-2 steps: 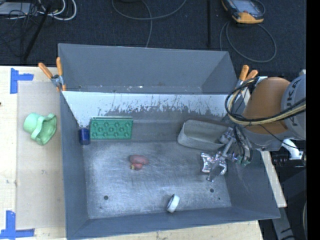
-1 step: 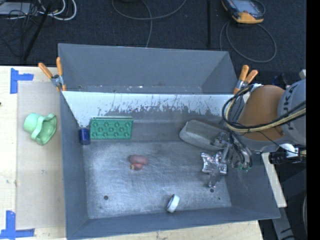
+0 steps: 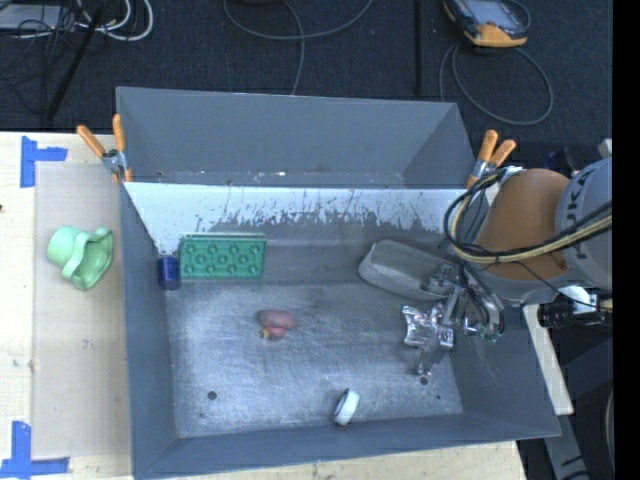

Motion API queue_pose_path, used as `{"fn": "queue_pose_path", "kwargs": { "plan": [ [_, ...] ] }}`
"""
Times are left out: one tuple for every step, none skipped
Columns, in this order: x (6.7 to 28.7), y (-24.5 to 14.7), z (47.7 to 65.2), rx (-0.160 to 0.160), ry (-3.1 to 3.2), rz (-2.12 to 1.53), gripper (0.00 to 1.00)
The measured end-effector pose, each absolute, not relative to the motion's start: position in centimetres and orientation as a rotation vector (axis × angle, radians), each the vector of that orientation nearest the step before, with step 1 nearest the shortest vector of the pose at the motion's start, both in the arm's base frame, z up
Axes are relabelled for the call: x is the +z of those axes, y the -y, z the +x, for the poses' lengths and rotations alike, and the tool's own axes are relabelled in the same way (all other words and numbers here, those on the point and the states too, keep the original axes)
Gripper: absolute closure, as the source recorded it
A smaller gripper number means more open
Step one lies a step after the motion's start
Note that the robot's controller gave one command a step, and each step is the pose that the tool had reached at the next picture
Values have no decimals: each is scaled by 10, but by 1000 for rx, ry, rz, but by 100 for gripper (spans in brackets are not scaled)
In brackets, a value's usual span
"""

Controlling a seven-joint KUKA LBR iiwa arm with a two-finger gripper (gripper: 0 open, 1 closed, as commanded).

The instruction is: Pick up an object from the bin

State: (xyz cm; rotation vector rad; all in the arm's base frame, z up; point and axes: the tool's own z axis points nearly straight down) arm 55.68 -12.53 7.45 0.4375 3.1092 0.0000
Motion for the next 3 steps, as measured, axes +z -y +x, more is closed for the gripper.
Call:
{"fn": "queue_pose_path", "kwargs": {
  "plan": [
    [80, 126, 562, -3, -3090, 433, 100],
    [148, 127, 564, 0, -3106, 430, 100],
    [187, 127, 565, 0, -3109, 426, 100]
  ]
}}
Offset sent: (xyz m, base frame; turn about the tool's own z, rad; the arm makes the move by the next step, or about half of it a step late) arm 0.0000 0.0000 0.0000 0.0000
